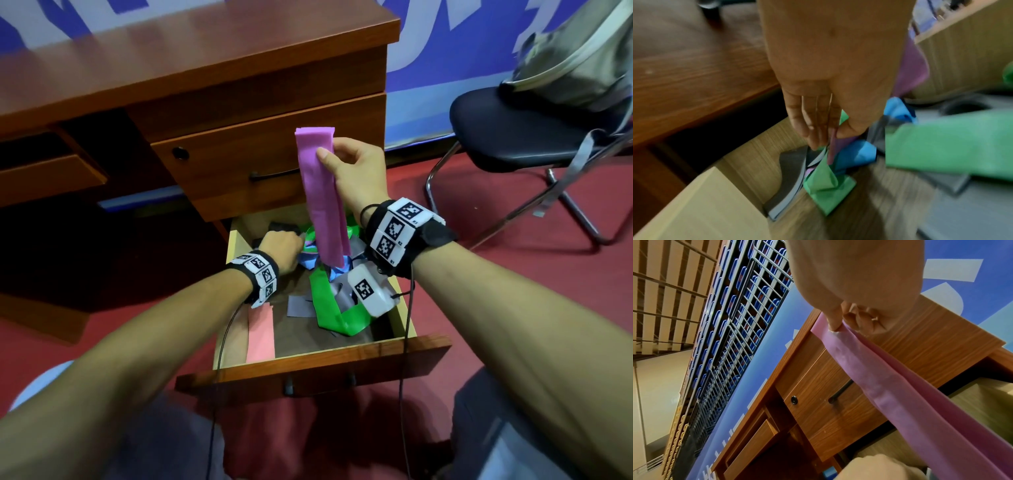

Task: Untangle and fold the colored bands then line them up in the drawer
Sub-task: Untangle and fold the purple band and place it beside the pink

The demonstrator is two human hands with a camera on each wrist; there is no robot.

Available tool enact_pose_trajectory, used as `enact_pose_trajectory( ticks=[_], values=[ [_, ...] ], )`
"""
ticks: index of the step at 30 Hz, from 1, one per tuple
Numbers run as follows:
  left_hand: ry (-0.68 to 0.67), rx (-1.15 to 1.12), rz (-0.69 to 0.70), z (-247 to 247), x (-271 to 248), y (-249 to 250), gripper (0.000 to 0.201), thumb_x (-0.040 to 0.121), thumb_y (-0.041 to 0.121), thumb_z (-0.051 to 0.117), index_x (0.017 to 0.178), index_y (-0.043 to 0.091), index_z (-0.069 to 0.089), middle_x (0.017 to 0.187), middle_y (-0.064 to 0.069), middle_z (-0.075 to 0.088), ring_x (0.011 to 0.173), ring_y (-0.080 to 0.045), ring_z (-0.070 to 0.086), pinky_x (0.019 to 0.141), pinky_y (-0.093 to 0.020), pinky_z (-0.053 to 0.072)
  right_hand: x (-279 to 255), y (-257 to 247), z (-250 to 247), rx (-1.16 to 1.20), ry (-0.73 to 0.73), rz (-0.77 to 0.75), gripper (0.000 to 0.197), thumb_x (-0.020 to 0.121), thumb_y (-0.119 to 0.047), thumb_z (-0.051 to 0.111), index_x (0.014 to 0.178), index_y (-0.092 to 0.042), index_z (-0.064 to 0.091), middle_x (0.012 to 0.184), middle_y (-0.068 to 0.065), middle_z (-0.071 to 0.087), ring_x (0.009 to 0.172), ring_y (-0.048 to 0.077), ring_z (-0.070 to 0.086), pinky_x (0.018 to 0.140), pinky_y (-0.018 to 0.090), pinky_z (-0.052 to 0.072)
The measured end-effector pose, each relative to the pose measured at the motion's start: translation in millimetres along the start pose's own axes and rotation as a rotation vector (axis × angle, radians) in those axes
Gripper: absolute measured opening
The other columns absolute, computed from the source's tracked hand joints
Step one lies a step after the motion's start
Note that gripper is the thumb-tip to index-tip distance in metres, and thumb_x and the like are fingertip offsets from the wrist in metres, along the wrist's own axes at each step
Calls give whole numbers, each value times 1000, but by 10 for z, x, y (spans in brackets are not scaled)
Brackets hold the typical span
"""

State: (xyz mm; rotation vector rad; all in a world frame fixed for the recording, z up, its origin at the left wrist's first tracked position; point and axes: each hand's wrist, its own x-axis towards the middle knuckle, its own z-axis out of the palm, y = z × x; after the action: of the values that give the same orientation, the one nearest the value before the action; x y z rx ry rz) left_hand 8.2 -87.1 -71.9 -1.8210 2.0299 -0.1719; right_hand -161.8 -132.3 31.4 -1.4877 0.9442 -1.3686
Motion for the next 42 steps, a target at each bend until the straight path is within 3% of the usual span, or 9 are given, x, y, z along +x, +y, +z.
enact_pose_trajectory(
  ticks=[5,9,12,15,18,22,29,37,42],
  values=[
    [191,-424,-35,-361,-351,-117,19,89,18,54,107,12,50,97,-22,66,89,-46,64,68,-44,45,-37,-65,-75,32,5,-10,8,90,-15,71,94,-19,77,86,-8,75,82,3,66,84,33,58],
    [460,-795,-107,-624,-673,-233,7,94,18,53,98,21,48,73,-4,63,67,-28,61,63,-42,51,-82,-101,-104,60,-3,-26,8,88,-17,73,94,-18,77,88,-6,76,80,4,64,82,35,56],
    [681,-997,-141,-800,-875,-308,9,99,10,52,101,16,59,78,-2,62,64,-11,55,64,-28,47,-130,-125,-107,27,-13,-18,13,87,-17,75,100,-14,77,90,-5,73,75,2,60,78,27,52],
    [791,-1100,-183,-899,-1024,-392,18,97,9,54,102,17,69,85,-1,68,71,-9,57,66,-20,43,-223,-152,-87,54,-86,7,15,89,-14,73,104,-12,76,99,-1,75,88,6,66,87,28,54],
    [763,-1250,-170,-892,-1080,-519,25,95,13,54,101,23,76,91,3,74,72,-14,64,64,-29,51,-305,-193,-45,186,-247,92,8,93,-11,69,100,-13,73,94,7,73,84,16,65,72,33,53],
    [721,-1424,-191,-858,-1162,-628,25,98,9,55,105,18,77,92,-13,74,64,-17,59,52,-26,49,-376,-221,-5,254,-413,201,3,95,-12,66,95,-15,66,79,4,66,63,12,60,52,23,46],
    [569,-1666,-234,-868,-1231,-647,24,98,3,58,105,11,79,89,-15,77,61,-18,58,48,-22,47,-478,-167,88,240,-655,283,15,93,-11,68,107,-8,68,94,8,72,83,17,67,77,31,49],
    [383,-1944,-274,-919,-1298,-560,22,94,6,61,107,6,79,77,-3,73,62,-12,56,54,-21,44,-544,-121,182,191,-699,314,20,93,-6,66,112,2,64,90,10,72,77,13,66,66,19,50],
    [293,-2069,-297,-921,-1295,-536,22,95,10,61,109,8,78,78,0,73,72,-12,64,67,-25,51,-556,-142,190,210,-725,311,19,93,-9,67,111,-4,66,103,21,68,92,25,64,77,31,49]
  ],
)
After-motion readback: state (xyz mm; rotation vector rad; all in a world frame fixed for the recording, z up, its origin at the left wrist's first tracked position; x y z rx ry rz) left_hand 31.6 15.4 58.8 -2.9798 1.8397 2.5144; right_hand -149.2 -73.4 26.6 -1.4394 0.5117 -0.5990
